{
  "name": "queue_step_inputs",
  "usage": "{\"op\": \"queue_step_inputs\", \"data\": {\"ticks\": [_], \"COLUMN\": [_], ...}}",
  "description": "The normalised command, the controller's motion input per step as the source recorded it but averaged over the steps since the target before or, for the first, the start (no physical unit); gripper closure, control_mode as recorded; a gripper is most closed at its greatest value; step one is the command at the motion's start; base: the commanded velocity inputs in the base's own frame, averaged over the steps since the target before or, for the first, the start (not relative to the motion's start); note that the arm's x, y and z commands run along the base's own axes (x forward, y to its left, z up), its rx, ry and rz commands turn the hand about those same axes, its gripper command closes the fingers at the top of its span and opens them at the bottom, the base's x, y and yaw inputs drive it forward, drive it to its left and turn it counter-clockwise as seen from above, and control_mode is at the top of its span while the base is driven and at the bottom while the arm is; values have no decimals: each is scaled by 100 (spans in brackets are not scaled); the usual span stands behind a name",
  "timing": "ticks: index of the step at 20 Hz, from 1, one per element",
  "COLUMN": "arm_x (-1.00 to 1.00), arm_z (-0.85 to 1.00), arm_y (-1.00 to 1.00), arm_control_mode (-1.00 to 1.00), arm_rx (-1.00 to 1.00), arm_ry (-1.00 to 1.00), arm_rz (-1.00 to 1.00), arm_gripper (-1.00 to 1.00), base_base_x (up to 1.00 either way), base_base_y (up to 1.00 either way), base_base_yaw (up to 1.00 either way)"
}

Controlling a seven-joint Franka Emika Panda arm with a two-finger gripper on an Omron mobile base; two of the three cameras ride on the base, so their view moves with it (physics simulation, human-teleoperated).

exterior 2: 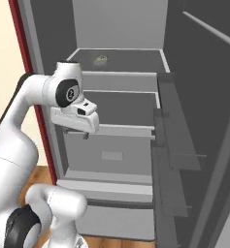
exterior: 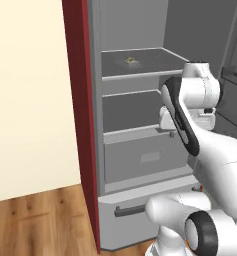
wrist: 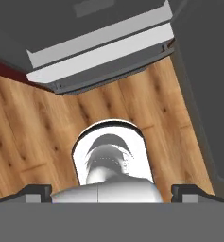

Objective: Place two dumplings into each of the tupperware containers and then place the containers in the fridge.

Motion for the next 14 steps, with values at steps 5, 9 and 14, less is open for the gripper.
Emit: {"op": "queue_step_inputs", "data": {"ticks": [5,9,14], "arm_x": [-86,-65,-13], "arm_z": [0,0,0], "arm_y": [6,1,15], "arm_control_mode": [-100,-100,-100], "arm_rx": [-4,-8,0], "arm_ry": [-2,0,-2], "arm_rz": [12,14,0], "arm_gripper": [-100,-100,-100], "base_base_x": [0,0,0], "base_base_y": [0,0,0], "base_base_yaw": [0,0,0]}}
